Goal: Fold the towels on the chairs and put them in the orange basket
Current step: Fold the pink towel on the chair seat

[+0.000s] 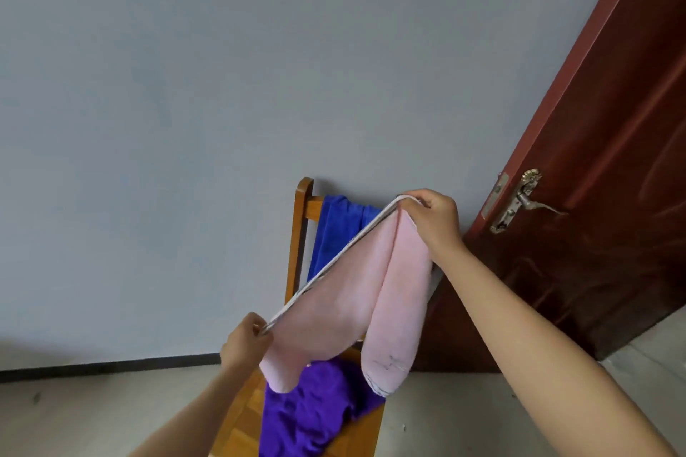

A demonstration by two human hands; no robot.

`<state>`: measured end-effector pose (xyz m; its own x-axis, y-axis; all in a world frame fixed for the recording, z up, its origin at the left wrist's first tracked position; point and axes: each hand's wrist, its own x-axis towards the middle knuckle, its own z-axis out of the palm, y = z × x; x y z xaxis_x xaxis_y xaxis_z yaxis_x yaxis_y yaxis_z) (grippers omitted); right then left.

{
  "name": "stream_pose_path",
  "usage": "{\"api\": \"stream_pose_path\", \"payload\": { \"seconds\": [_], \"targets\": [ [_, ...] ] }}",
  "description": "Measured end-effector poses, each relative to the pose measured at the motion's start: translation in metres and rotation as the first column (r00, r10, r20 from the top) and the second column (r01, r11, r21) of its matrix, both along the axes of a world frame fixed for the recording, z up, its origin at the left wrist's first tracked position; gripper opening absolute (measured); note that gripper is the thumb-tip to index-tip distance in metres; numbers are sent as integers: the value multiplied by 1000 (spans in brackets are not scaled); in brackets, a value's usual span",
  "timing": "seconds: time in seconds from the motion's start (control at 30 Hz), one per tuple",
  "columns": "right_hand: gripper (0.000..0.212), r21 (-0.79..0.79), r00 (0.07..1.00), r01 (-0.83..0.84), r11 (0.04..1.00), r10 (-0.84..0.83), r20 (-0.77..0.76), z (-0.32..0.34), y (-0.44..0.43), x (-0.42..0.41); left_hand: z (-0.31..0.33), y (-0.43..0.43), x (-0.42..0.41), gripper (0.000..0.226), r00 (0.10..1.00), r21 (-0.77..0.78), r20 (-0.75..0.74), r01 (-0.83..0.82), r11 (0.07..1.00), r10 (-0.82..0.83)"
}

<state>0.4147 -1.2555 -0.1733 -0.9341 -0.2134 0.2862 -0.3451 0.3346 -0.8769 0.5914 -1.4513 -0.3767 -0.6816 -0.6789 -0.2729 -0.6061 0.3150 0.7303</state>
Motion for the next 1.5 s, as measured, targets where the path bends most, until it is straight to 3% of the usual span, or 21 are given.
{"api": "stream_pose_path", "payload": {
  "seconds": [0.13, 0.2, 0.23, 0.33, 0.43, 0.5, 0.53, 0.63, 0.7, 0.77, 0.83, 0.87, 0.93, 1.0, 1.17, 1.27, 1.37, 1.43, 1.5],
  "targets": [
    [21, -27, 980, 162, 986, -157, 124, -29, -2, -24, 17, -23, 28, 25, 983, 97, -137, -110, 989, 122],
    [15, 78, 975, 162, 984, -171, 138, -52, 0, -34, 31, -33, 37, 26, 967, 60, -228, -101, 993, 112],
    [10, 182, 977, 110, 977, -140, 161, -66, 0, -35, 39, -36, 39, 25, 964, 25, -253, -83, 996, 87],
    [40, 471, 956, -173, 865, 32, 293, -101, -12, -11, 65, -36, 40, 24, 968, -80, -242, 43, 996, -61],
    [46, 468, 823, -545, 696, 336, 459, -118, -34, 44, 81, -19, 31, 25, 955, -151, -148, 234, 960, -256],
    [50, 414, 704, -700, 583, 466, 535, -126, -50, 79, 85, -7, 24, 18, 933, -188, -111, 319, 929, -343],
    [52, 365, 667, -732, 575, 498, 554, -131, -56, 93, 86, -2, 21, 16, 922, -196, -105, 348, 917, -373],
    [38, 213, 659, -705, 676, 513, 550, -140, -65, 115, 89, 0, 21, 23, 890, -180, -102, 423, 888, -444],
    [26, 193, 680, -673, 714, 493, 543, -140, -64, 117, 87, -2, 25, 22, 885, -226, -52, 441, 869, -463],
    [20, 175, 692, -663, 728, 507, 515, -140, -60, 115, 81, -4, 32, 18, 897, -329, 79, 435, 838, -434],
    [17, 144, 703, -647, 749, 512, 494, -134, -55, 112, 66, -5, 40, 31, 921, -348, 184, 388, 853, -344],
    [16, 134, 706, -642, 755, 514, 488, -130, -53, 110, 57, -5, 44, 35, 946, -292, 168, 318, 902, -279],
    [15, 117, 708, -640, 759, 525, 472, -116, -50, 105, 44, -7, 51, 37, 993, 15, -6, 118, 993, -118],
    [15, 102, 716, -633, 767, 530, 455, -101, -46, 100, 38, -3, 56, 31, 991, 334, -127, 4, 942, 41],
    [17, 43, 738, -579, 814, 501, 452, -72, -37, 88, 36, 10, 50, 19, 985, 409, -162, 115, 905, -53],
    [21, 4, 757, -564, 826, 516, 400, -51, -37, 86, 55, 7, 43, 17, 936, 542, -338, 108, 833, 99],
    [25, 43, 817, -532, 846, 499, 288, -29, -34, 78, 90, -5, 39, 17, 849, 440, -506, 99, 893, 155],
    [26, -2, 861, -466, 885, 453, 232, -19, -31, 72, 118, -11, 43, 6, 819, 283, -572, 152, 947, 39],
    [27, -118, 884, -394, 911, 411, 224, -11, -29, 67, 131, -14, 48, 19, 823, 170, -560, 226, 959, -95]
  ]
}}
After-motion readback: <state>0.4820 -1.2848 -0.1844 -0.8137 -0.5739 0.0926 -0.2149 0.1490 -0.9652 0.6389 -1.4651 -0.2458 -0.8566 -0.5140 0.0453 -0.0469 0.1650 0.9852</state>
